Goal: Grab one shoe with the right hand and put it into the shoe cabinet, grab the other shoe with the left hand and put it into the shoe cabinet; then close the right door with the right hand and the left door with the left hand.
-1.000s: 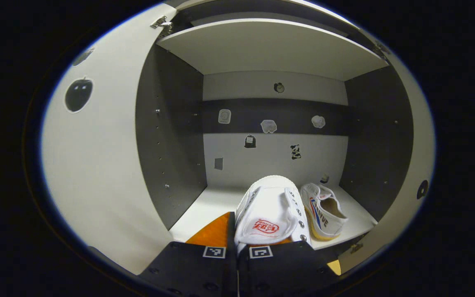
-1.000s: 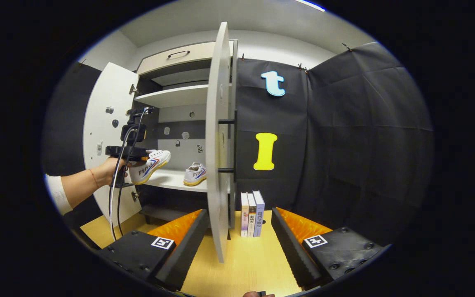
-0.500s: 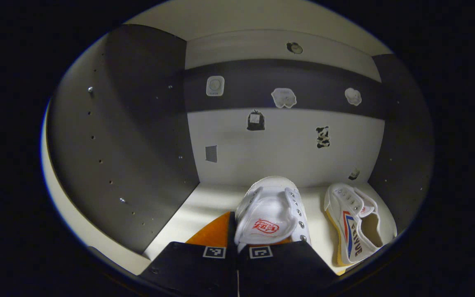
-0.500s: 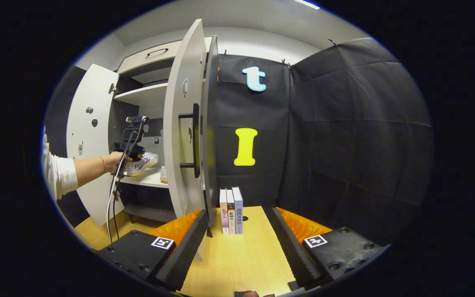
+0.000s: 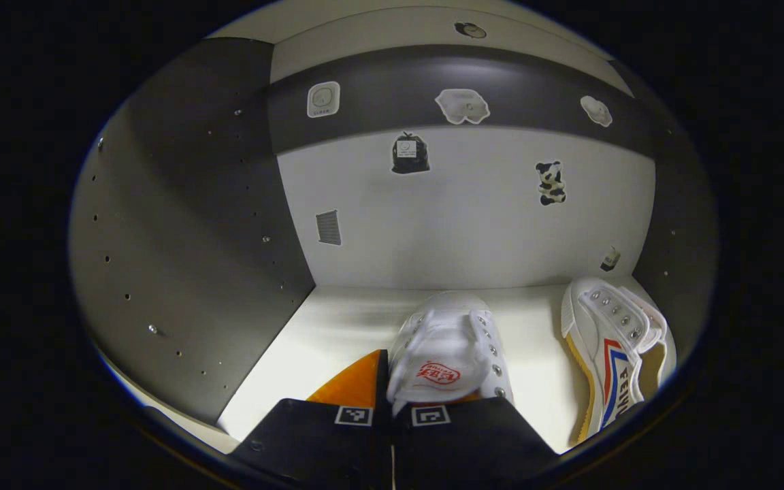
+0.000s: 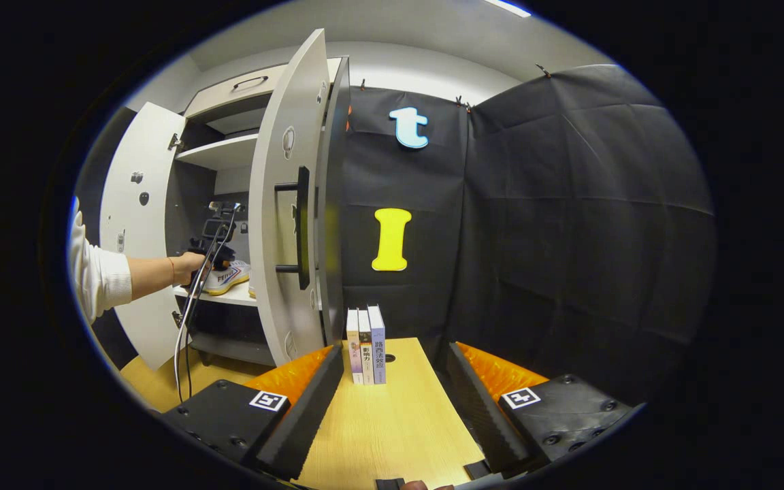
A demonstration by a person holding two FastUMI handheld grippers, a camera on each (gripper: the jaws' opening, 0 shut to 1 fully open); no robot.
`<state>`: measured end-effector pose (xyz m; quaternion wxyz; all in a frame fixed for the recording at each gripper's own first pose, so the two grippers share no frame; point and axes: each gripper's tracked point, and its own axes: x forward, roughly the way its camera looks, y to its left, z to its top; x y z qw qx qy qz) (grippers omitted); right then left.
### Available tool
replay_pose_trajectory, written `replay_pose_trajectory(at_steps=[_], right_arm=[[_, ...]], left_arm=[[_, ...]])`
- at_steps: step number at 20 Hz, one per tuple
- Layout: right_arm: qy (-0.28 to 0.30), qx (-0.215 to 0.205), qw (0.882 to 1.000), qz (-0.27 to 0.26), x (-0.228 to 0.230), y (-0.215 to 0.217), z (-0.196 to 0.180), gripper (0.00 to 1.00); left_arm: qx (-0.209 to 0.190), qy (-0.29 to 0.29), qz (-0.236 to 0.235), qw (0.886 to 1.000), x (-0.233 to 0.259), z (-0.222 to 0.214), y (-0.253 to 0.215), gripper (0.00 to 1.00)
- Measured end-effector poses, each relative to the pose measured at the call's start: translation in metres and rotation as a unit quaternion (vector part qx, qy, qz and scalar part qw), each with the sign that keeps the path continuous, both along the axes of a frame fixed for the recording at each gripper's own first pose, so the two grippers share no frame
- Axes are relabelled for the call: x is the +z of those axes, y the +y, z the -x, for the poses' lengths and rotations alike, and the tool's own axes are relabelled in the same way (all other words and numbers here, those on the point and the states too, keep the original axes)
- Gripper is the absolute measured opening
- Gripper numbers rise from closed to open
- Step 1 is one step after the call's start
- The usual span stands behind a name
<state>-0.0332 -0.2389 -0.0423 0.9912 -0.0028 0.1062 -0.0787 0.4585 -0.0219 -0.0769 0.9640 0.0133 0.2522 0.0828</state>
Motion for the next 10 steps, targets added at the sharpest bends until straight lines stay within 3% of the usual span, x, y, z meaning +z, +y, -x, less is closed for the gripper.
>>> replay_pose_trajectory(at_steps=[3, 10], right_arm=[[0.003, -0.002, 1.0, -0.006, -0.003, 0.0, 0.001, 0.98], [0.003, -0.004, 1.0, -0.016, -0.002, -0.001, 0.008, 0.98]], left_arm=[[0.014, 0.007, -0.009, 1.0, -0.004, 0.002, 0.004, 0.06], [0.011, -0.014, 0.023, 1.0, 0.001, 0.012, 0.004, 0.07]])
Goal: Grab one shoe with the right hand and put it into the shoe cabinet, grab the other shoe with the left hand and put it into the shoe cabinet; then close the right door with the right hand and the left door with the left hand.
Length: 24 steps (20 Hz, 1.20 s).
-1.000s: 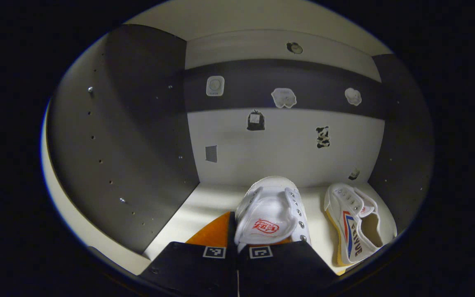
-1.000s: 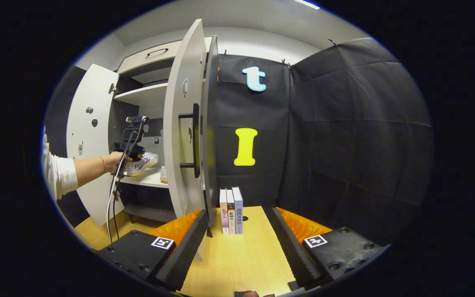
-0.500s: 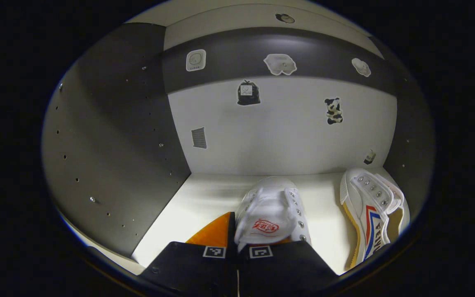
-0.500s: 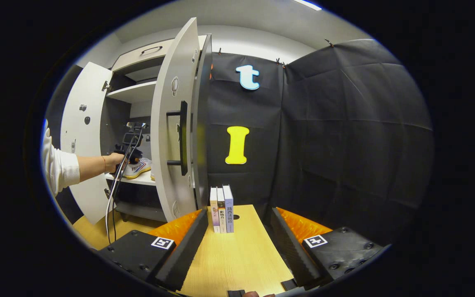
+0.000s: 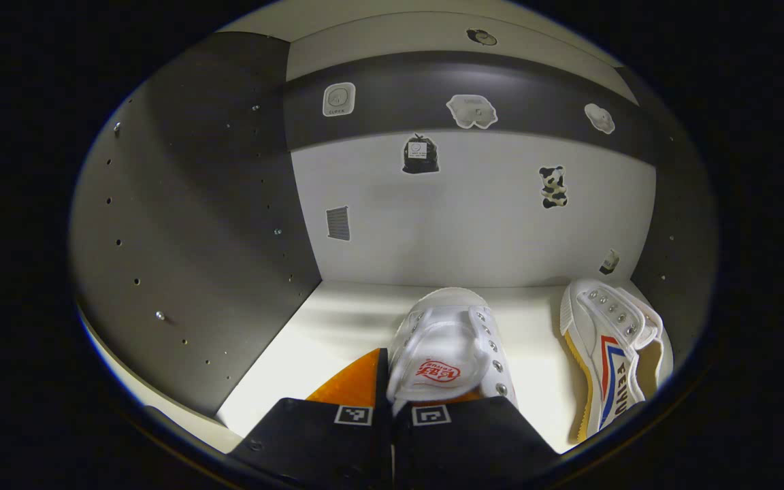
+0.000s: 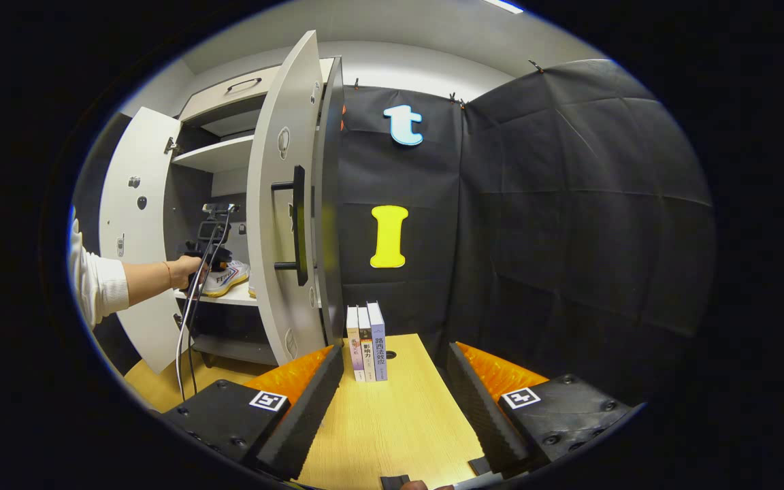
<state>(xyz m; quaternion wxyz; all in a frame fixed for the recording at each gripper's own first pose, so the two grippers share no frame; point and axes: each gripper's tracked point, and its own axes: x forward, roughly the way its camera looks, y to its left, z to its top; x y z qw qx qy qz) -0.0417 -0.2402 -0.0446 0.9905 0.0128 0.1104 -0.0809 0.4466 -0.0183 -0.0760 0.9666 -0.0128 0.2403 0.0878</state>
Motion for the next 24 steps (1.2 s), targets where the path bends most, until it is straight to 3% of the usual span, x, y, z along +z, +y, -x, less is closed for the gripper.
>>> replay_pose_trajectory(at_steps=[3, 8, 9, 10, 12, 13, 15, 18, 22, 24], right_arm=[[-0.001, 0.001, 1.0, 0.003, 0.0, 0.002, 0.002, 0.98], [0.004, -0.003, 1.0, 0.004, -0.002, 0.001, 0.008, 0.98], [0.005, -0.004, 1.0, 0.002, -0.002, 0.001, 0.008, 0.98], [0.004, -0.005, 1.0, 0.0, -0.002, 0.001, 0.007, 0.98], [0.001, -0.006, 1.0, -0.002, -0.001, 0.001, 0.008, 0.98], [0.0, -0.005, 1.0, -0.003, 0.001, 0.002, 0.008, 0.98], [-0.003, -0.003, 1.0, -0.006, 0.003, 0.005, 0.006, 0.98], [-0.006, 0.005, 1.0, -0.011, 0.005, 0.012, 0.003, 0.98], [-0.014, 0.015, 1.0, -0.014, 0.013, 0.019, -0.005, 0.98], [-0.022, 0.02, 0.999, -0.021, 0.02, 0.023, -0.011, 0.98]], left_arm=[[0.0, -0.003, 0.006, 1.0, -0.001, -0.004, -0.002, 0.12], [-0.019, -0.019, -0.024, 0.999, 0.01, -0.011, -0.012, 0.2], [-0.022, -0.025, -0.03, 0.999, 0.015, -0.011, -0.013, 0.31], [-0.026, -0.025, -0.039, 0.999, 0.017, -0.01, -0.012, 0.31], [-0.023, -0.02, -0.049, 0.998, 0.02, -0.004, -0.006, 0.46], [-0.026, -0.024, -0.045, 0.998, 0.022, -0.001, -0.004, 0.65], [-0.033, -0.033, -0.027, 0.999, 0.026, 0.008, -0.002, 0.79], [-0.038, -0.067, 0.009, 0.997, 0.043, 0.027, -0.002, 0.84], [-0.068, -0.14, 0.048, 0.987, 0.098, 0.065, -0.018, 0.94], [-0.086, -0.167, 0.061, 0.98, 0.121, 0.091, -0.029, 0.94]])
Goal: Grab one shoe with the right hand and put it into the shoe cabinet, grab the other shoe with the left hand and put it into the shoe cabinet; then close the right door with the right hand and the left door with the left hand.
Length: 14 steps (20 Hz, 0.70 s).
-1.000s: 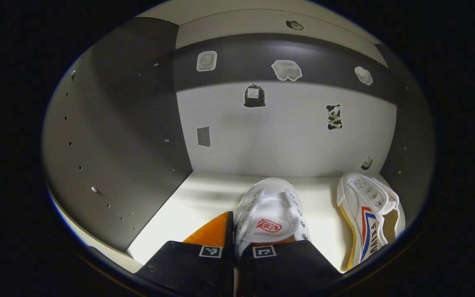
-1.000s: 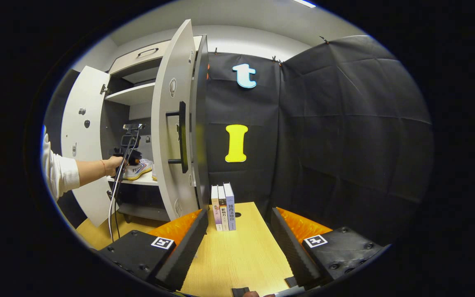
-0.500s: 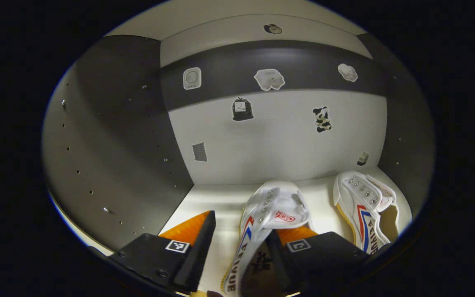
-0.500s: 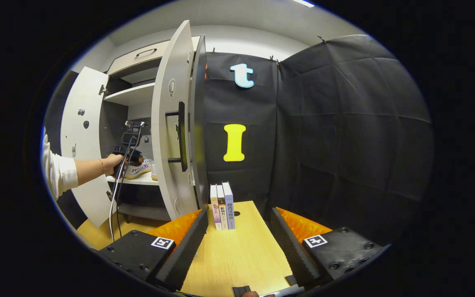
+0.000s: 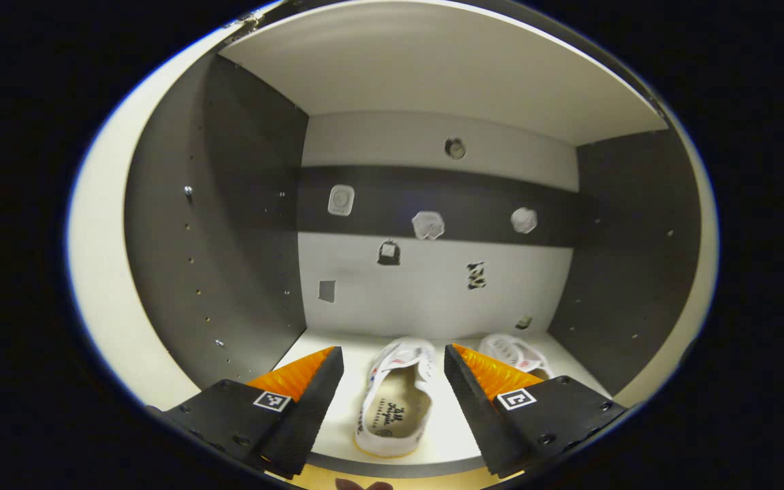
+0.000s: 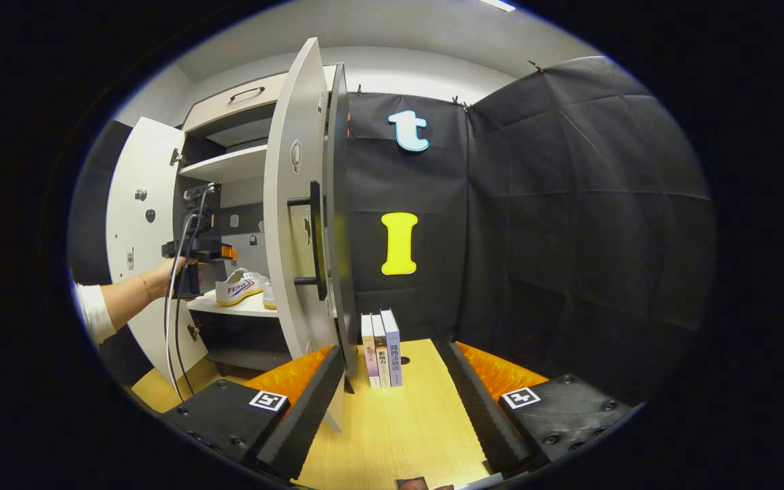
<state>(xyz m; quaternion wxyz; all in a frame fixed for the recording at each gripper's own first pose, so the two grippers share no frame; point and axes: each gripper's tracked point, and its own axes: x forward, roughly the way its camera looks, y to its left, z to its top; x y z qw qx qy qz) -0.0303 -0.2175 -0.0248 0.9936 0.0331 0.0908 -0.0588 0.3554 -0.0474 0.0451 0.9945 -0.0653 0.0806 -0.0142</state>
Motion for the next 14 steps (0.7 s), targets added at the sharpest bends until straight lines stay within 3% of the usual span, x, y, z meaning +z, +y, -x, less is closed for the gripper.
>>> replay_pose_trajectory(at_steps=[6, 14], right_arm=[[-0.026, 0.008, 1.0, -0.009, 0.027, 0.0, -0.03, 0.98], [-0.043, 0.012, 0.999, -0.024, 0.049, -0.012, -0.089, 0.99]], left_arm=[[-0.021, -0.062, 0.026, 0.998, 0.038, 0.098, -0.013, 0.93], [-0.01, -0.062, 0.004, 0.998, 0.027, 0.216, 0.002, 0.93]])
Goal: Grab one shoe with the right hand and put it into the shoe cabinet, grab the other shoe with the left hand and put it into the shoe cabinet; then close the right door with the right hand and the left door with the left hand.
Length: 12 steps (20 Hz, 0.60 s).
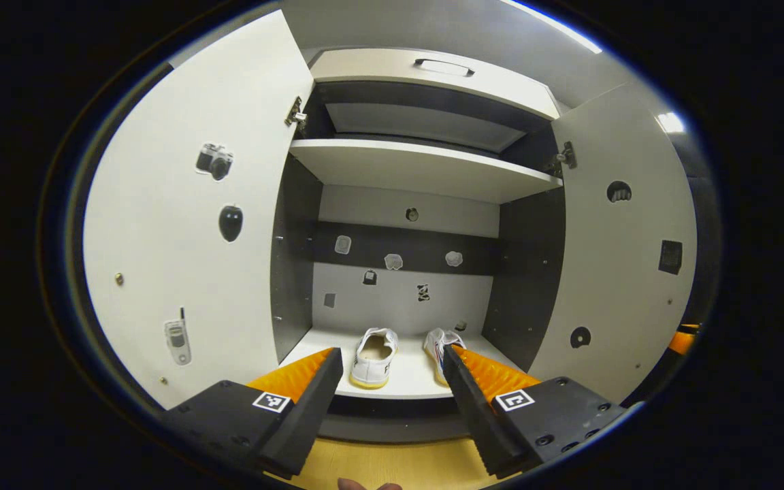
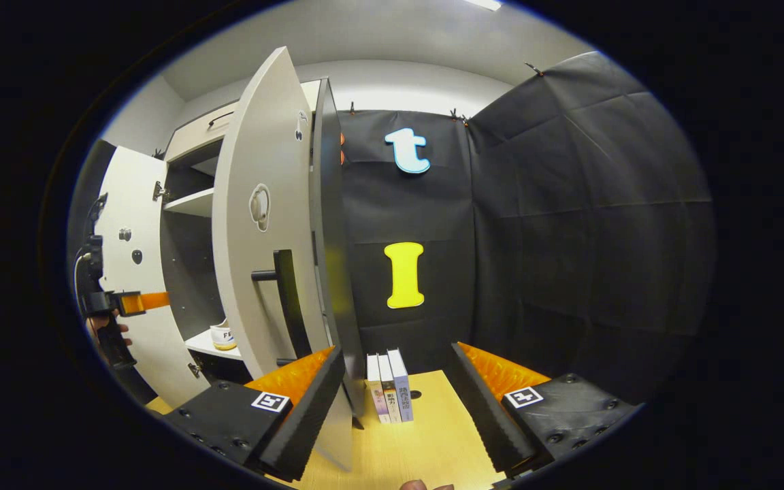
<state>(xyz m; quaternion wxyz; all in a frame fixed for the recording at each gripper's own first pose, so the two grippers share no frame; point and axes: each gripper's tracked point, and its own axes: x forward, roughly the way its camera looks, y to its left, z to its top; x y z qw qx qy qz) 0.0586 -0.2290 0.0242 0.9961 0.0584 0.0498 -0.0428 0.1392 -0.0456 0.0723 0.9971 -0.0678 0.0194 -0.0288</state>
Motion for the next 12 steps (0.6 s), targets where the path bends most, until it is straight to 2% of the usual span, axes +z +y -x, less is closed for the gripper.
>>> replay_pose_trajectory(at_steps=[3, 8, 12], right_arm=[[-0.004, 0.003, 1.0, -0.01, 0.002, 0.004, -0.016, 0.99], [-0.01, 0.015, 1.0, 0.008, 0.006, 0.023, -0.025, 0.98], [-0.013, -0.002, 1.0, 0.028, 0.007, 0.029, -0.022, 0.97]], left_arm=[[0.015, 0.005, -0.008, 1.0, -0.008, 0.035, 0.013, 0.93], [0.013, 0.005, -0.029, 0.999, -0.015, 0.075, 0.034, 0.93], [0.006, 0.016, -0.019, 1.0, -0.028, 0.09, 0.054, 0.94]])
